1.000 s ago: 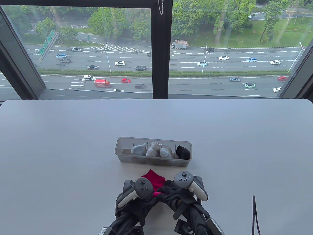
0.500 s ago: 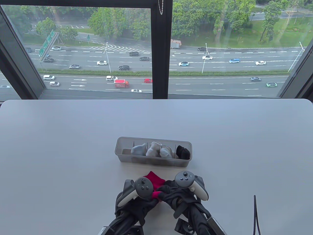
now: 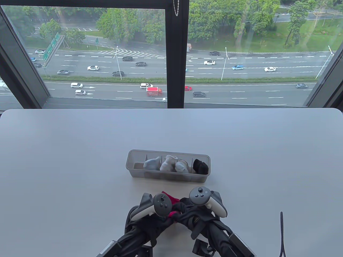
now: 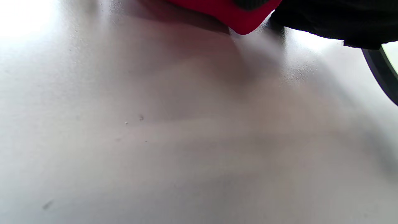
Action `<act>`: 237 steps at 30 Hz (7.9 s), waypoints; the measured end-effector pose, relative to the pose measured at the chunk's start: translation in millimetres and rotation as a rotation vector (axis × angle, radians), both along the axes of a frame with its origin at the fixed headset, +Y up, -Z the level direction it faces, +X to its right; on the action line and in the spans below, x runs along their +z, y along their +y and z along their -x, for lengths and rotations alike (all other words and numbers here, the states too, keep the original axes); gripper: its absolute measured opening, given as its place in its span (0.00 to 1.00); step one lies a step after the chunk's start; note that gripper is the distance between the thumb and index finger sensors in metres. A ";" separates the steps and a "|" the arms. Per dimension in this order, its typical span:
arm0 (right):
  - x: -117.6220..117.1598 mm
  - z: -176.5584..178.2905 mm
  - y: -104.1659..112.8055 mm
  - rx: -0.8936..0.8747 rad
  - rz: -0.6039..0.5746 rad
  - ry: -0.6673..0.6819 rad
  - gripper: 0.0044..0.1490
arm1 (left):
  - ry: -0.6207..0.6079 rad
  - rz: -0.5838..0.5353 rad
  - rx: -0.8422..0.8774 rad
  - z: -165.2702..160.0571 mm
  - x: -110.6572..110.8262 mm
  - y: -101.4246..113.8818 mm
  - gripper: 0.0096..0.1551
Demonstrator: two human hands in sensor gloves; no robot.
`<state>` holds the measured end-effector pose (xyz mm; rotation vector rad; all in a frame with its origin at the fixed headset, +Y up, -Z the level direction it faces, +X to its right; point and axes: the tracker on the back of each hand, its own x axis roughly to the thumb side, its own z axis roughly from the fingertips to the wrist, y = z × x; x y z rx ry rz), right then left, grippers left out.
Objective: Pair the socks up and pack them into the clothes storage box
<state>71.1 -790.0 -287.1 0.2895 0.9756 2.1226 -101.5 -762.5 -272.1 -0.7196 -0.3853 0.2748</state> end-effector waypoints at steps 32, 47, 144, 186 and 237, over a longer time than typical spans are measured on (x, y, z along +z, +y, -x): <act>-1.7 -9.3 -3.8 -0.162 0.048 -0.096 0.29 | 0.007 -0.220 0.113 5.0 0.6 10.9 0.34; -1.3 -6.7 -0.2 -0.205 0.046 -0.087 0.30 | -0.024 -0.190 0.091 5.9 -0.8 11.3 0.25; -1.7 -8.3 40.3 -0.312 -0.186 -0.160 0.40 | 0.090 -0.421 0.222 14.5 -0.2 30.5 0.28; -4.9 -19.1 41.8 -0.213 -0.264 -0.214 0.37 | 0.030 -0.342 0.203 13.3 0.5 28.2 0.46; 1.7 -14.3 66.0 -0.169 -0.414 -0.056 0.44 | 0.052 -0.430 0.421 22.6 -0.9 48.3 0.34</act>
